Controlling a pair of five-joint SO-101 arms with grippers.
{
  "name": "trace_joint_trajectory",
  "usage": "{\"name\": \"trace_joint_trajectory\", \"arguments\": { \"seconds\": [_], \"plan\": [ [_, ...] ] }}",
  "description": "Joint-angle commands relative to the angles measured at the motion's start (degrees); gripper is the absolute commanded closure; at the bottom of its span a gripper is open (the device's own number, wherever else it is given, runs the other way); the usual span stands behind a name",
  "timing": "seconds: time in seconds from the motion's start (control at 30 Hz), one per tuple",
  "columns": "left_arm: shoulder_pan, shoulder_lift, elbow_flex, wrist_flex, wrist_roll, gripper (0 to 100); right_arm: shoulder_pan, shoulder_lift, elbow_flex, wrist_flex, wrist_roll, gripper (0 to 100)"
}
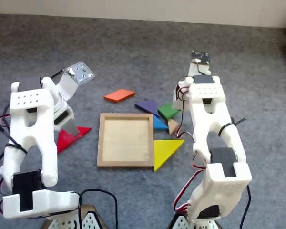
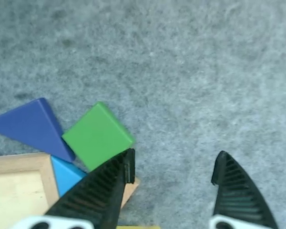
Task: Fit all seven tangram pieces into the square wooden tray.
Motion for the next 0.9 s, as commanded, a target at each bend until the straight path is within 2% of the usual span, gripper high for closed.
{"name": "trace_joint_trajectory", "arguments": {
  "seconds": [0.0,0.17,0.3,0.43,0.63,0.73,0.87],
  "plan": [
    [-1.54,-2.51,4.18,-5.27,0.44,60,0.84,-1.19,-0.22,-0.75,-0.09,73.8],
    [-1.63,-2.33,12.97,-16.35,0.35,60,0.84,-1.19,-0.22,-0.75,-0.09,73.8],
    [-2.68,2.95,11.82,-19.69,0.53,60,0.84,-1.10,-0.22,-0.75,-0.09,73.8],
    [-4.97,14.46,2.15,-19.16,0.70,60,0.84,-1.01,-0.22,-0.75,-0.09,73.8],
    [-5.58,27.47,-10.33,-9.67,0.26,60,0.84,-1.01,-0.22,-0.75,-0.09,73.8],
    [-5.41,30.29,-12.00,-9.58,0.26,61,0.84,-1.01,-0.22,-0.75,-0.09,73.8],
    [-4.26,30.81,-11.82,-9.32,0.26,67,0.84,-1.01,-0.40,-0.75,-0.09,73.8]
  ]
}}
